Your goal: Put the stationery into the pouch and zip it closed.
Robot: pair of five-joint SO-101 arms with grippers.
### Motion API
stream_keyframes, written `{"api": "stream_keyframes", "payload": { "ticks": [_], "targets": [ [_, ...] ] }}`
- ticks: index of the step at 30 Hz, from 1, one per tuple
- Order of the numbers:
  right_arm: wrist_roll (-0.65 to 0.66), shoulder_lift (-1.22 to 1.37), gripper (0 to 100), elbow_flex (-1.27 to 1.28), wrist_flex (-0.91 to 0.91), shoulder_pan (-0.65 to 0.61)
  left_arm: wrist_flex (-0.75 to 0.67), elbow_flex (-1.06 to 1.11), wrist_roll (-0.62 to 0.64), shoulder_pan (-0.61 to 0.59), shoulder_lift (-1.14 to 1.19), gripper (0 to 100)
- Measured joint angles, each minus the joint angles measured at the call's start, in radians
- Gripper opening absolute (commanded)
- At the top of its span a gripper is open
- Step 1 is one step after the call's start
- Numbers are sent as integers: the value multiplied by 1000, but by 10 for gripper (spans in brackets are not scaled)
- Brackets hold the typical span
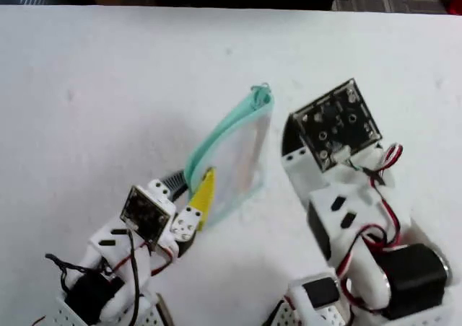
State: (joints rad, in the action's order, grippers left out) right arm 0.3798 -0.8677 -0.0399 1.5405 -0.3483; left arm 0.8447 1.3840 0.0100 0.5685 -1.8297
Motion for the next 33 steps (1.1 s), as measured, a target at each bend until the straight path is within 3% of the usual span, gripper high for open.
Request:
{"api": "stream_keyframes", "payload": {
  "ticks": [4,9,15,21,33],
  "targets": [
    [-101,133,77,-138,140,-176,0,0,0,0,0,20],
    [-273,180,311,-209,153,-301,0,0,0,12,0,20],
    [-551,183,312,-219,157,-342,-14,26,-3,23,-5,20],
    [-595,221,326,-207,157,-371,-14,26,-5,25,-5,20],
    [-715,559,324,-353,158,-373,-31,32,-35,25,-5,20]
  ]
}}
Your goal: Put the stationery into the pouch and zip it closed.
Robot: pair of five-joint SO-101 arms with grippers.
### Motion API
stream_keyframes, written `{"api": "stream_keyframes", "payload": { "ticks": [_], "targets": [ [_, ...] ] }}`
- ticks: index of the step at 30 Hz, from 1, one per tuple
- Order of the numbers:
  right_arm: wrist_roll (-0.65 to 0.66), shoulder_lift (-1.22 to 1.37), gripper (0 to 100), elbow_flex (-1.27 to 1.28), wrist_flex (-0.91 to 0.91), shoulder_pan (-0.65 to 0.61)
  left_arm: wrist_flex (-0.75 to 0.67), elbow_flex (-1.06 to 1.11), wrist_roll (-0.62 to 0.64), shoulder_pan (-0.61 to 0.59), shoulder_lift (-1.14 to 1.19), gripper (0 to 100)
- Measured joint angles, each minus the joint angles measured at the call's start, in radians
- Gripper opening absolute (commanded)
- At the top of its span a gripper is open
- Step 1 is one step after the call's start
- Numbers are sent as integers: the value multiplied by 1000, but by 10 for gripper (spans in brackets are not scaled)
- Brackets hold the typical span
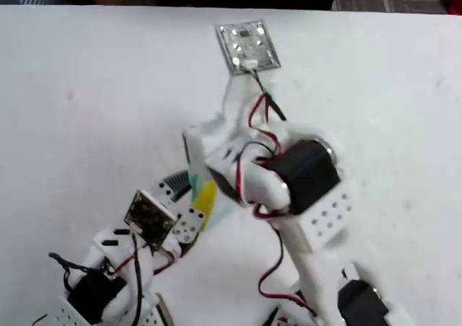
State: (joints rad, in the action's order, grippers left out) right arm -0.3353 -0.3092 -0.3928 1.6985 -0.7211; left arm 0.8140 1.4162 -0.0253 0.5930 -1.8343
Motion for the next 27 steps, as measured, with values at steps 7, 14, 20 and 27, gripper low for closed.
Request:
{"api": "stream_keyframes", "payload": {
  "ticks": [7,14,20,27],
  "targets": [
    [20,54,250,-14,0,-2,0,3,-23,-2,0,20],
    [186,117,33,-12,2,69,0,11,-23,-3,0,20],
    [299,183,17,-9,2,157,-2,14,-23,-5,0,36],
    [308,207,17,-43,2,192,129,-78,-21,0,5,248]
  ]
}}
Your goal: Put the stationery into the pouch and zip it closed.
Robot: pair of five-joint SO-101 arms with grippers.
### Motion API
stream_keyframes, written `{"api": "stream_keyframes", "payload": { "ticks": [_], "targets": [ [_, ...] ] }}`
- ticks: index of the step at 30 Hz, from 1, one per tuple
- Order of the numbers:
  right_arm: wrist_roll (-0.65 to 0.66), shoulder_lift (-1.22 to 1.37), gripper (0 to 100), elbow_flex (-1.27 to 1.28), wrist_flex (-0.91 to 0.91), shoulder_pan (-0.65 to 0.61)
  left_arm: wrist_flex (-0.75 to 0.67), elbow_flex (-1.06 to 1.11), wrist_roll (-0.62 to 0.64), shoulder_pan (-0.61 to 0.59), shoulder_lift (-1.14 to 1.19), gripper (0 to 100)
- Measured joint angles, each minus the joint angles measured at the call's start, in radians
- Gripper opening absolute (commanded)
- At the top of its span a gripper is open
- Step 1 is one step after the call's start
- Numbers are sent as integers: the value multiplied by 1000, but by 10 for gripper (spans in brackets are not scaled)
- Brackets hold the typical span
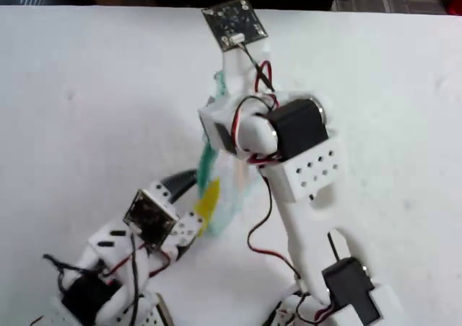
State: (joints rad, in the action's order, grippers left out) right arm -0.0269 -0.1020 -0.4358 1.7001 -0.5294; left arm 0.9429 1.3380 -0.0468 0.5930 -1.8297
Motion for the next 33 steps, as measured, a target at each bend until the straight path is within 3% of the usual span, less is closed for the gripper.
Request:
{"api": "stream_keyframes", "payload": {
  "ticks": [5,8,13,18,21,26,33],
  "targets": [
    [8,29,17,-118,0,3,238,-172,92,2,0,250],
    [14,34,17,-195,2,-37,295,-233,78,0,0,248],
    [15,46,17,-298,-66,-146,304,-256,68,-75,-2,248],
    [15,106,17,-339,-104,-120,259,-253,78,-262,-2,248],
    [15,149,17,-325,-104,-26,180,-192,137,-345,-3,248],
    [15,193,17,-172,-138,232,35,-29,163,-367,0,248],
    [15,233,17,218,-382,520,-20,5,163,-376,2,248]
  ]
}}
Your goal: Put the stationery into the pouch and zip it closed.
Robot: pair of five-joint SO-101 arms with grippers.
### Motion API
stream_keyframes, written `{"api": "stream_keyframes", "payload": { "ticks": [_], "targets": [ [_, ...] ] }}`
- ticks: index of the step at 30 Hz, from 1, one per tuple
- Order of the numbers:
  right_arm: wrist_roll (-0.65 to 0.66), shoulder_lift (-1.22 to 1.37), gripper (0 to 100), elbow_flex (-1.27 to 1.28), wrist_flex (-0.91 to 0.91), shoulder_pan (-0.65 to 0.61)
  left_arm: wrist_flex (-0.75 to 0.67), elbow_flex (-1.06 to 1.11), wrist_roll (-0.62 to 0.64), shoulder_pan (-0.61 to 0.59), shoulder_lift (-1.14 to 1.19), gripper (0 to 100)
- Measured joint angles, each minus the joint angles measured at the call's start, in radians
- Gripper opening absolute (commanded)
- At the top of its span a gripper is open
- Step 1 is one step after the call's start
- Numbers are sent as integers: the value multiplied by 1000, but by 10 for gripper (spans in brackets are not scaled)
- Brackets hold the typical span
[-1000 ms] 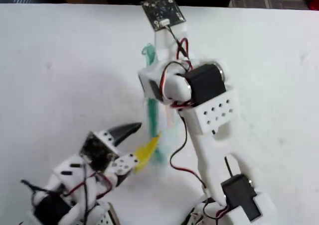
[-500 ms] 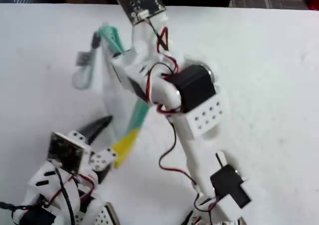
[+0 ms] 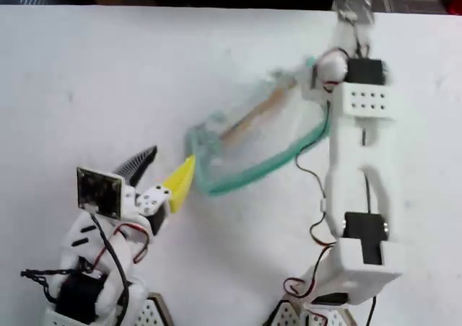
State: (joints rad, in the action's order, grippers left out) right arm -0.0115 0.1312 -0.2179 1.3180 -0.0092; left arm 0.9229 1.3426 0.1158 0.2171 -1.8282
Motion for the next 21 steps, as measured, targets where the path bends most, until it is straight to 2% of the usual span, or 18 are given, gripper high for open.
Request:
{"api": "stream_keyframes", "payload": {
  "ticks": [11,21],
  "targets": [
    [0,-57,17,572,-295,17,-6,9,0,0,0,248],
    [0,-170,17,839,-540,-20,-6,9,0,0,0,248]
  ]
}}
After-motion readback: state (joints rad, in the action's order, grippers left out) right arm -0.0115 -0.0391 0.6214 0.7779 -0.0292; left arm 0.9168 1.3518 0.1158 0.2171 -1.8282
